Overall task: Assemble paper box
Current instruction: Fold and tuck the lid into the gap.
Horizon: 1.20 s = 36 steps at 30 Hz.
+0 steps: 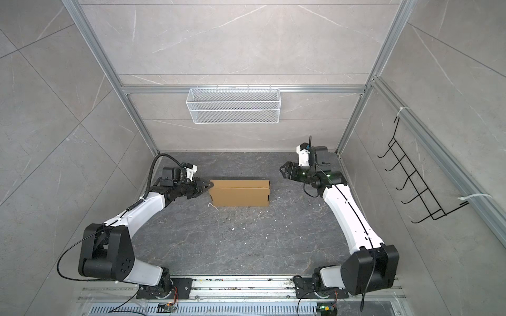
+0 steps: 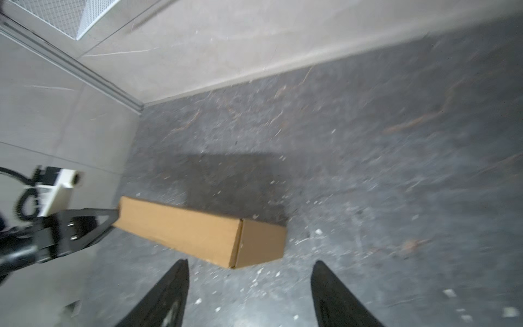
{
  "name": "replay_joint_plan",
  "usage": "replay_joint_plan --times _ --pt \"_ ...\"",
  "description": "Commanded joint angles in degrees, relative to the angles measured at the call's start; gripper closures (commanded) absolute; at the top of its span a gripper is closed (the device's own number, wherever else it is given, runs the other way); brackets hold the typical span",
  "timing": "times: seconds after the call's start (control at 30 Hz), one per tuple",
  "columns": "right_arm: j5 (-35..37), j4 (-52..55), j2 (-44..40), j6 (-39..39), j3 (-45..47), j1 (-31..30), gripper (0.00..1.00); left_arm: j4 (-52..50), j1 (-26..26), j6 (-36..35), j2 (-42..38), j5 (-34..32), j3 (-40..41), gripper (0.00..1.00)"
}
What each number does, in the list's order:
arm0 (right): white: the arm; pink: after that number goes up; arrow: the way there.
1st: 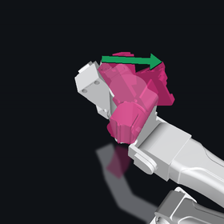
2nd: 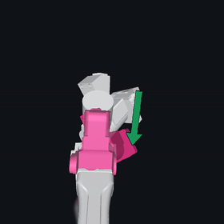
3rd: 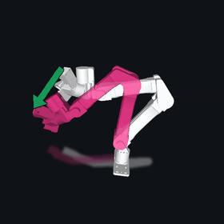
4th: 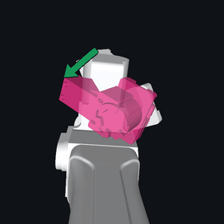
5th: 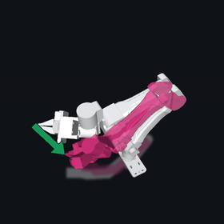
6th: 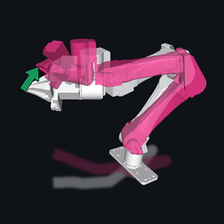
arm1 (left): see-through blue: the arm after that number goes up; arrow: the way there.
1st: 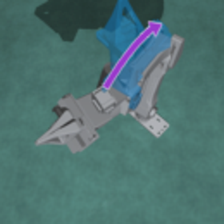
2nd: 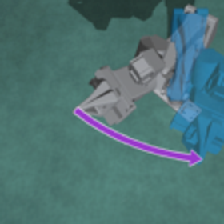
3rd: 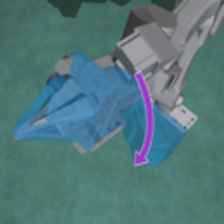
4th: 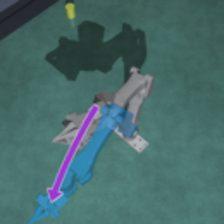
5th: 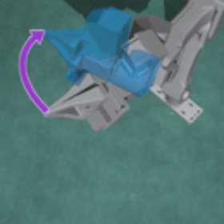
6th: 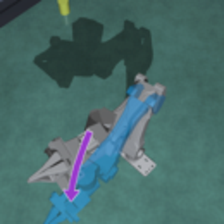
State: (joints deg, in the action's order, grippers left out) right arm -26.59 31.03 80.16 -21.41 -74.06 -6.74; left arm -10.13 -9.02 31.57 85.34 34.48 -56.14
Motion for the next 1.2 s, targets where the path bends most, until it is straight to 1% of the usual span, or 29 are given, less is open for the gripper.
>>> replay_joint_plan --times 0.0,0.1,0.2,0.33,0.53,0.7,0.97,1.17 --pt "-19.6 -3.8 2.6 -8.6 3.2 1.5 0.29 -10.6 -0.4 -2.2 3.2 -6.0 2.3 0.63" --pt "-20.3 -5.6 3.8 -9.3 4.7 1.4 0.29 -10.6 -0.3 -2.2 3.0 -6.1 2.4 0.62" --pt "-18.7 -5.9 4.8 -8.3 6.1 1.3 0.29 -10.3 -0.4 -2.0 3.0 -6.1 2.7 0.62" --pt "-16.0 -5.6 7.3 -6.1 7.2 0.0 0.33 -10.3 -0.3 -1.9 3.1 -6.2 2.6 0.63" --pt "-17.5 -8.3 10.5 -6.2 6.8 -1.3 0.4 -10.6 -0.4 -2.0 3.0 -6.4 2.6 0.63" --pt "-19.0 -9.2 12.7 -6.1 6.6 -1.5 0.42 -10.5 -0.4 -1.9 3.1 -6.5 2.8 0.63" --pt "-19.1 -9.2 14.6 -5.2 6.6 -1.6 0.54 -10.4 -0.3 -1.9 3.0 -6.5 2.8 0.63" --pt "-16.6 -7.5 16.8 -3.3 7.2 -1.7 0.64 -10.2 -0.4 -2.2 3.4 -6.6 3.4 0.64"
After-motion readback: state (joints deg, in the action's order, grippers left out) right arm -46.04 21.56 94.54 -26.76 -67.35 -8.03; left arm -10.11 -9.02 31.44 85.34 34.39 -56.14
